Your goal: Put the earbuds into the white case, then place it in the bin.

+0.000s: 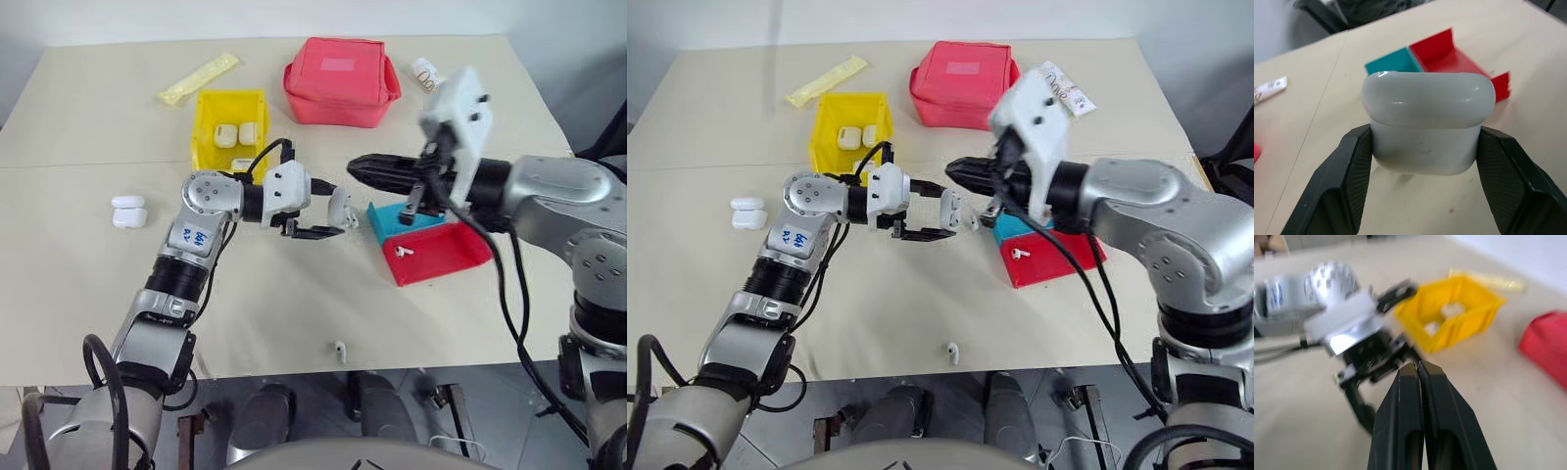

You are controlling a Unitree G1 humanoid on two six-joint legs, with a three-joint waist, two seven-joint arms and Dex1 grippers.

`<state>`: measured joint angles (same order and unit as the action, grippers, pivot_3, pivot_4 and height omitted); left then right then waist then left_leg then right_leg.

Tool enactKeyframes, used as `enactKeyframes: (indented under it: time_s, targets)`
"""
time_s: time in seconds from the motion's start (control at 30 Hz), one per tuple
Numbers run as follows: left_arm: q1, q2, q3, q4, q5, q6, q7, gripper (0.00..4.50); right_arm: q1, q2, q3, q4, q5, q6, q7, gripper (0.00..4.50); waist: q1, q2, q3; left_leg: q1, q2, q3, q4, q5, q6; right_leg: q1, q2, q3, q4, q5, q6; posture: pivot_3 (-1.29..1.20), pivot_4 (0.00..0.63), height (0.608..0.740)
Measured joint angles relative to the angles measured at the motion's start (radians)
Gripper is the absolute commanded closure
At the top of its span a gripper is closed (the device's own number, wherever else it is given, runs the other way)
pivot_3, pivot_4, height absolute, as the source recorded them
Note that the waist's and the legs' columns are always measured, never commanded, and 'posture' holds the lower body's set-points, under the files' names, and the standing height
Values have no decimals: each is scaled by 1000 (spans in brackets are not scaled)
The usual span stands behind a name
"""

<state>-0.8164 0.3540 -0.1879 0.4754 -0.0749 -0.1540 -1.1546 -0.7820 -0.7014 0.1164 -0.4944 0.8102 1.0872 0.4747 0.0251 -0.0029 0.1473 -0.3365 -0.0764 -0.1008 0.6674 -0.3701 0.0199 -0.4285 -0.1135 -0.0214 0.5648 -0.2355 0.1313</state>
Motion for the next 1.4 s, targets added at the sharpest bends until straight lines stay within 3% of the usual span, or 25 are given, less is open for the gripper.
enactKeyframes:
  time_s: [0.17, 0.53, 0.83, 0.97, 1.13, 1.3, 1.4]
  targets:
    - [-11, -1, -8, 14, 3, 3, 1, 1713, -16, 17, 114, 37, -82, 1, 37, 4444, 2, -1, 0, 0, -1, 0, 1, 0, 0, 0, 0, 0, 0, 0, 0, 0, 150, 740]
    - [-16, 13, -3, 7, -10, 24, -4, 1713, 53, 29, 105, 68, -181, -33, 70, 4444, 2, -1, 0, 0, 0, 0, 1, 0, 0, 0, 0, 0, 1, 0, 0, 0, 150, 740]
    - [15, 82, 89, -50, -96, 75, -4, 1713, 303, -78, -157, 39, -175, -103, 136, 4444, 2, -1, 0, 0, 0, 0, 0, 0, 0, 1, 0, 0, 0, 0, 0, 0, 150, 740]
    - [20, 91, 129, -42, -122, 103, 19, 1713, 420, -79, -295, 37, -68, -193, 309, 3621, 2, -1, 1, 0, 0, 0, 1, 0, 0, 1, 1, 0, 0, 0, 1, 0, 150, 740]
    - [10, 135, 180, 32, -119, 119, 87, 1713, 486, -115, -404, 107, 35, -244, 509, 1845, 2, -2, 1, 1, 0, 0, 1, 0, 0, 1, 1, 0, 1, 1, 1, 0, 150, 740]
    - [-87, 162, 189, 206, -36, 137, 272, 1713, 473, -122, -406, 186, 8, -308, 557, 112, 3, -4, 2, 1, 0, 0, 1, 0, 0, 1, 1, 0, 1, 1, 1, 0, 150, 740]
    - [-173, 178, 190, 352, 33, 113, 414, 1713, 475, -122, -407, 197, -7, -326, 539, 48, 5, -4, 2, 1, 0, 0, 0, 0, 0, 0, 1, 0, 1, 1, 1, 0, 150, 740]
